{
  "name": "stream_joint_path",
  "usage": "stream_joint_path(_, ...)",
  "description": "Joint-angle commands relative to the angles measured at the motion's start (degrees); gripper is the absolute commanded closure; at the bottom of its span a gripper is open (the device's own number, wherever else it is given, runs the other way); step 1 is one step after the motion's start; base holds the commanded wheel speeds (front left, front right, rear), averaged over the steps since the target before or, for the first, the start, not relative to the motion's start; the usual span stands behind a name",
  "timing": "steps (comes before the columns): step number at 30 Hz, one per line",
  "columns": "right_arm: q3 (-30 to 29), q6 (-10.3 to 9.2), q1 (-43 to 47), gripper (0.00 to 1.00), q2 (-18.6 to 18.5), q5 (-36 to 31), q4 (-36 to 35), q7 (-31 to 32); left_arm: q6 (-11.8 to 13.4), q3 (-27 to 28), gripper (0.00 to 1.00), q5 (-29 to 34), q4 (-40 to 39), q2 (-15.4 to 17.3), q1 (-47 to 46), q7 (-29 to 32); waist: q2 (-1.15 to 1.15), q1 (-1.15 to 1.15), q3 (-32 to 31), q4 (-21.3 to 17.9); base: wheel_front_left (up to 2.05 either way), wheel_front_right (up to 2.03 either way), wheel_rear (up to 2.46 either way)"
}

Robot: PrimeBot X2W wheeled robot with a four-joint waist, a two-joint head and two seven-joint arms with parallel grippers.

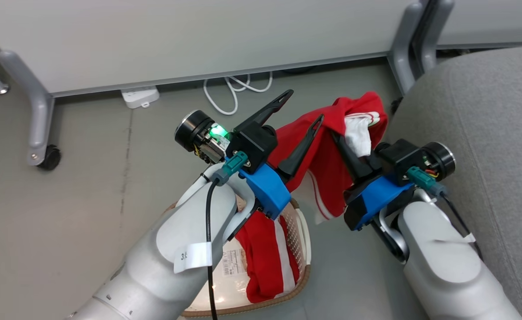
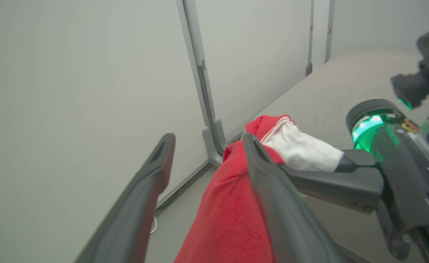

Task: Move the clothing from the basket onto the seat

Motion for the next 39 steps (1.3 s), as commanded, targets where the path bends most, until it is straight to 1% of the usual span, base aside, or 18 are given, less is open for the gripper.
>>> stream_joint_path(1, -1.09, 0.01, 0.03, 1.0, -0.59, -0.05, -1.14, -0.22, 0.33, -0.09, 0.0, 0.5, -0.57, 0.38, 0.61, -0.3, 0.0, 0.0, 1.1, -1.99, 0.0, 0.0, 0.0)
stream_joint_path(12, -9.49, 0.01, 3.19, 1.0, -2.56, -1.07, -7.68, -0.22, -0.11, -1.75, 0.0, 2.73, -4.03, 1.22, 2.62, -0.3, 0.0, 0.0, 3.38, -9.18, 0.0, 0.0, 0.0)
stream_joint_path(23, -18.06, 0.01, 8.69, 1.0, -3.35, -1.59, -13.87, -0.22, -0.4, -4.38, 0.0, 3.25, -6.75, 1.28, 5.78, -0.29, 0.0, 0.0, 3.38, -15.35, 0.0, 0.0, 0.0)
stream_joint_path(32, -24.1, 0.01, 14.01, 1.0, -3.18, -1.68, -18.36, -0.22, -0.6, -6.16, 0.0, 3.09, -7.93, 1.08, 7.25, -0.29, 0.0, 0.0, 3.05, -18.77, 0.0, 0.0, 0.0)
stream_joint_path(39, -26.57, 0.01, 17.78, 1.0, -2.31, -2.06, -20.29, -0.22, -0.66, -6.79, 0.0, 3.12, -8.64, 0.91, 8.26, -0.29, 0.0, 0.0, 2.56, -19.93, 0.0, 0.0, 0.0)
